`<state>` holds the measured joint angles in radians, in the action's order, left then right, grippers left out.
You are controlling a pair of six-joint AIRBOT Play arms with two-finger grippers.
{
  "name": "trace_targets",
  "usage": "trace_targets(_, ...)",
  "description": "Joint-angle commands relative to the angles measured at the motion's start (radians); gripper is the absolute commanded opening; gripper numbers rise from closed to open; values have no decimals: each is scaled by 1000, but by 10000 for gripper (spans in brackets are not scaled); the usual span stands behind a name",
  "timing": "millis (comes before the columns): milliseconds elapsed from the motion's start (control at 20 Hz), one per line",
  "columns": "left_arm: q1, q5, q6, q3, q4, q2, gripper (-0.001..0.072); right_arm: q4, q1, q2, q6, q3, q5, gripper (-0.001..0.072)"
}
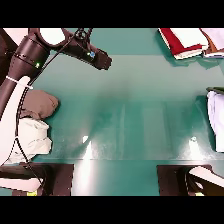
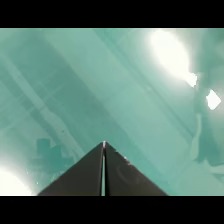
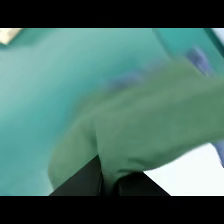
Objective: Fold the shirts.
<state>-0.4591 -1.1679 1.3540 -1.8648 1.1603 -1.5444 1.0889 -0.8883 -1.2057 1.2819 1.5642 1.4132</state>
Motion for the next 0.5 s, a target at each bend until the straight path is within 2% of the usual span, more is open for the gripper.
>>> trace_targets(0,0,-2,-1,0,0,0,37,165,-109,98,2,-183,13,344)
trace_targets(50,0,-3,-1,0,0,0,38,191,-131,112,2,-227,3,469)
trace_targets(250,0,-11,-1,0,0,0,38,238,-184,130,3,-307,11,476)
trace_targets(450,0,-11,-1,0,0,0,38,229,-70,130,65,-285,8,447)
